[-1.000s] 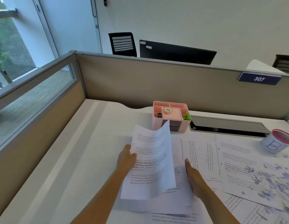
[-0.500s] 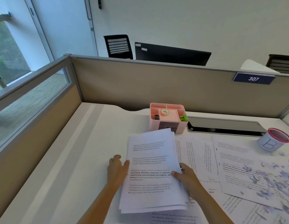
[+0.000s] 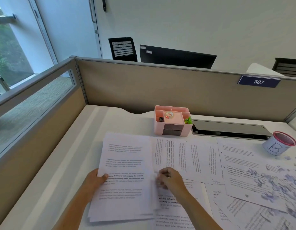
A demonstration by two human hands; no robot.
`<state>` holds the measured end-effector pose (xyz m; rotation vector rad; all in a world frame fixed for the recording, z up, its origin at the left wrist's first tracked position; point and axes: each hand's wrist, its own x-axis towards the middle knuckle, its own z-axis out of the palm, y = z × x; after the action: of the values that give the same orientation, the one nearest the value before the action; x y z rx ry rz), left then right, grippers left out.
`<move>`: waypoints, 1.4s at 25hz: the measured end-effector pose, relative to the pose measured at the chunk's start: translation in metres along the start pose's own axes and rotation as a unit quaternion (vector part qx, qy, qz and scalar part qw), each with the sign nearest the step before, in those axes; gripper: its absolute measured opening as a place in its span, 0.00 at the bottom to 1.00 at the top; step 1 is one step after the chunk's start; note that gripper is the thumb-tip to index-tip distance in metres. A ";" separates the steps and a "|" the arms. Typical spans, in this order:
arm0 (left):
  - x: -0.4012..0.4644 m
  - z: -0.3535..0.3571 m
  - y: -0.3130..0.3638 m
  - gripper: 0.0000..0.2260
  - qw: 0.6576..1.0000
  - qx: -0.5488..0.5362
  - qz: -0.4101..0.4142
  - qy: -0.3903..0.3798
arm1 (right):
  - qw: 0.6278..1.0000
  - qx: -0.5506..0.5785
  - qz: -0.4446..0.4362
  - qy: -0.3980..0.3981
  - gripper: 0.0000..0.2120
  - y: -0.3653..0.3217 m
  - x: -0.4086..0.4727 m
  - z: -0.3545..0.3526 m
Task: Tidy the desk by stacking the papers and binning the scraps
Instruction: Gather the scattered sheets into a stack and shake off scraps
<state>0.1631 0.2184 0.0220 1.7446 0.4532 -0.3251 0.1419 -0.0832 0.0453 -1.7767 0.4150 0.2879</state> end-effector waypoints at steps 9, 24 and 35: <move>0.010 -0.002 0.006 0.08 0.998 0.004 0.029 0.062 | 0.893 -0.290 0.171 0.299 0.31 0.007 0.029 -0.097; 0.005 -0.001 -0.008 0.07 0.994 -0.106 0.015 -0.007 | 0.947 -0.080 0.026 0.309 0.06 0.022 0.029 -0.122; -0.016 0.018 -0.016 0.08 0.995 -0.072 0.035 -0.055 | 0.882 0.156 -0.195 0.399 0.08 -0.065 -0.002 -0.204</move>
<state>0.1421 0.2022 0.0113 1.5898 0.3269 -0.3279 0.1623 -0.2674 0.1523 -1.5449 0.6214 -0.7925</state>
